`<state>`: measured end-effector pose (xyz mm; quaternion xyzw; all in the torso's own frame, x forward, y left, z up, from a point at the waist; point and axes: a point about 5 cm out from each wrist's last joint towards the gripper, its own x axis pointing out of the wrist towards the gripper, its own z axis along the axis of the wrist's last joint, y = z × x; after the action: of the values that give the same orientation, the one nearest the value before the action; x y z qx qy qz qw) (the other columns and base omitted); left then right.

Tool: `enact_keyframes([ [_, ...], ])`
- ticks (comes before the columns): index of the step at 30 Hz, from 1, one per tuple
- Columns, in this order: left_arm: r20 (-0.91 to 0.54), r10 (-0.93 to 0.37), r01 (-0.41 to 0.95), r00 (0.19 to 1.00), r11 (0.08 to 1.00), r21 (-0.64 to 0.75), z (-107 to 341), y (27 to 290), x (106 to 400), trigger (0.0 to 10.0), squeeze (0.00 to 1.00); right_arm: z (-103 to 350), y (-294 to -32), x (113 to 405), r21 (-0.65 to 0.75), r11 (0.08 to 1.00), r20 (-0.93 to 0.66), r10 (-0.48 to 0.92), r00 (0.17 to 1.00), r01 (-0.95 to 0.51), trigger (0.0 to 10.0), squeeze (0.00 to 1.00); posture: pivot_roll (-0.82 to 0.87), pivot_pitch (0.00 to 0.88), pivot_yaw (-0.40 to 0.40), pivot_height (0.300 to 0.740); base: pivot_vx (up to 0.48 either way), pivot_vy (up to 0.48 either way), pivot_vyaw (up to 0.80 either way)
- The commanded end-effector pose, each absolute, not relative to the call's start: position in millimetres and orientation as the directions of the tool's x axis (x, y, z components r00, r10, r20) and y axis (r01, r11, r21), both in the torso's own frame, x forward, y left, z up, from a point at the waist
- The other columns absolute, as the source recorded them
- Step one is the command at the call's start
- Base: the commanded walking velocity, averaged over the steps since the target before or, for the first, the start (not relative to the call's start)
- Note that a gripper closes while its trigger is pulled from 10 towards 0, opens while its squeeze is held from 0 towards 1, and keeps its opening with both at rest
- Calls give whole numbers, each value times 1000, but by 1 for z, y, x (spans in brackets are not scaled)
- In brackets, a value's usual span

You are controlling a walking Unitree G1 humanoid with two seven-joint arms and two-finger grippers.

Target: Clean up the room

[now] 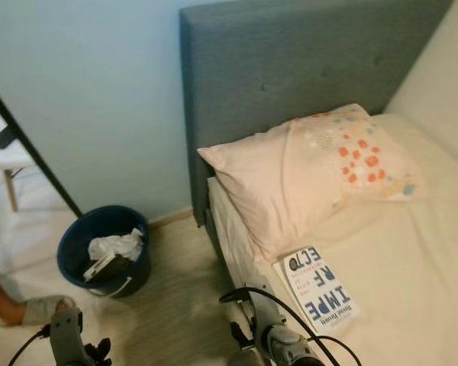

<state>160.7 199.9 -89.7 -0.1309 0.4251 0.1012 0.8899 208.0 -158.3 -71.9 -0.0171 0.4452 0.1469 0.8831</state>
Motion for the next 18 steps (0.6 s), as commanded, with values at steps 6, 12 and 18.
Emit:
enact_keyframes([
  [6, -803, 42, -253, 594, 958, -136, -94, 195, 152, 10000, 0, -80, -167, 195, 18, 971, -837, 144, 528, -237, 10000, 0, -124, 0, 31, 740, 0, 0, 0],
  [12, -802, 27, -241, 597, 959, -147, -95, 193, 150, 10000, 0, -81, -168, 192, 55, 976, -842, 160, 515, -212, 10000, 0, -129, 0, 33, 740, 0, 0, -533],
  [18, -804, 23, -232, 594, 962, -143, -95, 192, 149, 10000, 0, -82, -170, 190, 47, 977, -846, 151, 512, -210, 10000, 0, -134, 0, 35, 740, 0, 0, -800],
])
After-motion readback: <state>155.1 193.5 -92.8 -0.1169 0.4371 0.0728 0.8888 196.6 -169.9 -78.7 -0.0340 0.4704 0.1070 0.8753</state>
